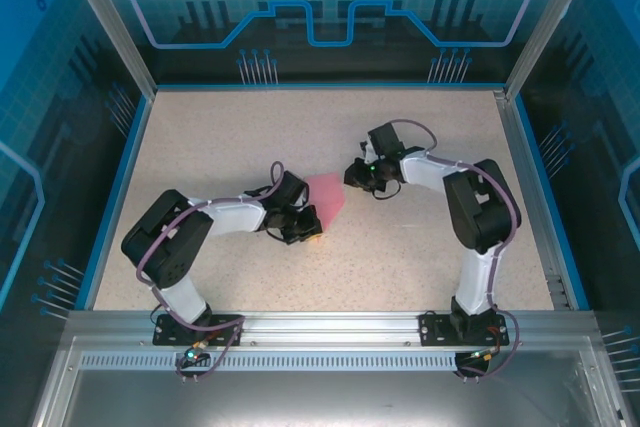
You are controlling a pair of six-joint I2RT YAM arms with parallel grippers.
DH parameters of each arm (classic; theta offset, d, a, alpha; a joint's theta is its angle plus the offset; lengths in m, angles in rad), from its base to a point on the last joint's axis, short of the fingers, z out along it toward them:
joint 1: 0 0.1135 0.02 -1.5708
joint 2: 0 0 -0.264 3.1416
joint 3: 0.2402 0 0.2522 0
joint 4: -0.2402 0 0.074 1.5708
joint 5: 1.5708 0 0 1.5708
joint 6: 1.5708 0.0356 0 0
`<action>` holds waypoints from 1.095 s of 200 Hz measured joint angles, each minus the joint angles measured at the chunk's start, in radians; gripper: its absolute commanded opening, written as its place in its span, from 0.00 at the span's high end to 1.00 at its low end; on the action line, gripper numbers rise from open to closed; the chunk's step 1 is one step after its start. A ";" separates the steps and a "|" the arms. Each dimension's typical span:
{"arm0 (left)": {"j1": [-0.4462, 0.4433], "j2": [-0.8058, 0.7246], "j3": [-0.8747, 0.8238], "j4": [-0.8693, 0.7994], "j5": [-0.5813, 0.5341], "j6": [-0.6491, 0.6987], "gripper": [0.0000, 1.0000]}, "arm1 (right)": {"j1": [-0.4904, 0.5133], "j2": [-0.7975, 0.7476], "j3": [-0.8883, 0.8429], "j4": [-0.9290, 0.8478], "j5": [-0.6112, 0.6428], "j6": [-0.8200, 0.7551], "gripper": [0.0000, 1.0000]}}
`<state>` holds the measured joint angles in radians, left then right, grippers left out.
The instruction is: Fold a paper plane with a square sheet of paper (pick it up from the middle)
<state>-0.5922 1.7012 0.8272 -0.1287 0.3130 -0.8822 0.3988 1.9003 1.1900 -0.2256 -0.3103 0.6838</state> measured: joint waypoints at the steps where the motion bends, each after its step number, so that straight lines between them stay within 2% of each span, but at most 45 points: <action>1: 0.000 -0.001 0.002 -0.002 0.000 0.000 0.89 | 0.000 -0.003 -0.001 0.000 0.000 -0.002 0.69; 34: 0.000 -0.060 0.082 -0.042 -0.007 0.045 0.84 | 0.000 -0.144 -0.077 0.010 -0.014 0.003 0.53; 66: 0.000 -0.078 0.133 -0.041 -0.037 0.069 0.84 | 0.003 -0.174 -0.151 0.020 -0.050 0.013 0.41; 104: 0.000 -0.009 0.153 -0.058 -0.096 0.072 0.90 | 0.019 -0.148 -0.172 0.024 -0.098 0.014 0.39; 144: 0.015 0.060 0.161 -0.100 -0.161 0.072 0.93 | 0.031 -0.076 -0.158 0.026 -0.147 0.015 0.42; 219: 0.040 0.104 0.169 -0.113 -0.185 0.068 0.94 | 0.055 0.009 -0.100 0.038 -0.199 0.034 0.46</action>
<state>-0.5526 1.8053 0.9962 -0.2420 0.1284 -0.8139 0.4541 1.9095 1.0904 -0.1875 -0.5091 0.7174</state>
